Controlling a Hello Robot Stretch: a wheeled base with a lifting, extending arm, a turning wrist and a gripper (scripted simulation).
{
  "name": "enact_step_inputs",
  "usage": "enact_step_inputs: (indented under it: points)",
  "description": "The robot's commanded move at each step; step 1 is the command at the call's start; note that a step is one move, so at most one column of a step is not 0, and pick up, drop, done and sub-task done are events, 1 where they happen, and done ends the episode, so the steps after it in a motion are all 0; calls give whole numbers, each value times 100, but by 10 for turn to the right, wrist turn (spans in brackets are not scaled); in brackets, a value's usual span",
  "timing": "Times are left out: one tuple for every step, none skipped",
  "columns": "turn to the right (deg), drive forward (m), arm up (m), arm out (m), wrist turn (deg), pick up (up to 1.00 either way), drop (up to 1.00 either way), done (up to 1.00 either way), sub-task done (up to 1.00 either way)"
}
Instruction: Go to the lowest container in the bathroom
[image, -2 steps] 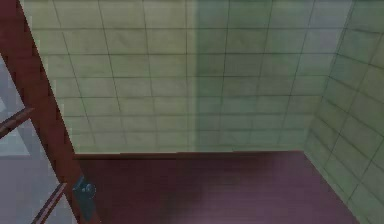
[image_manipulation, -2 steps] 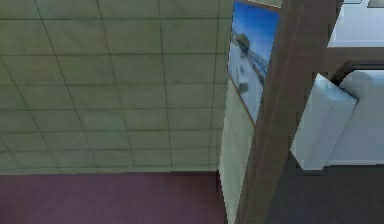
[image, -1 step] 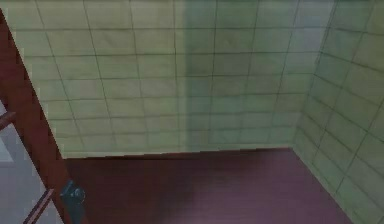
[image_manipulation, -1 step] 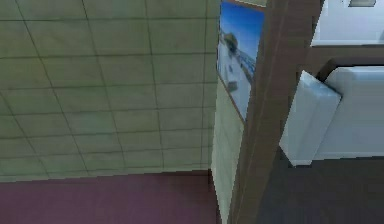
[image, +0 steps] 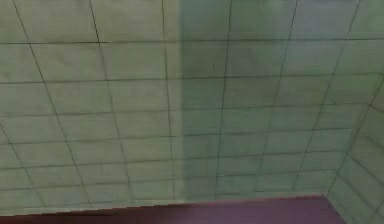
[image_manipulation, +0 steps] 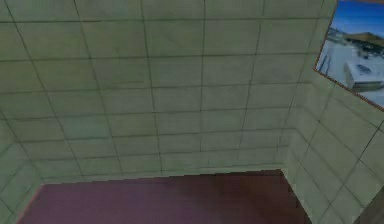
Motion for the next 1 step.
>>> enact_step_inputs:
  points:
    - [-390, 0, 0, 0, 0, 0, 0, 0, 0]
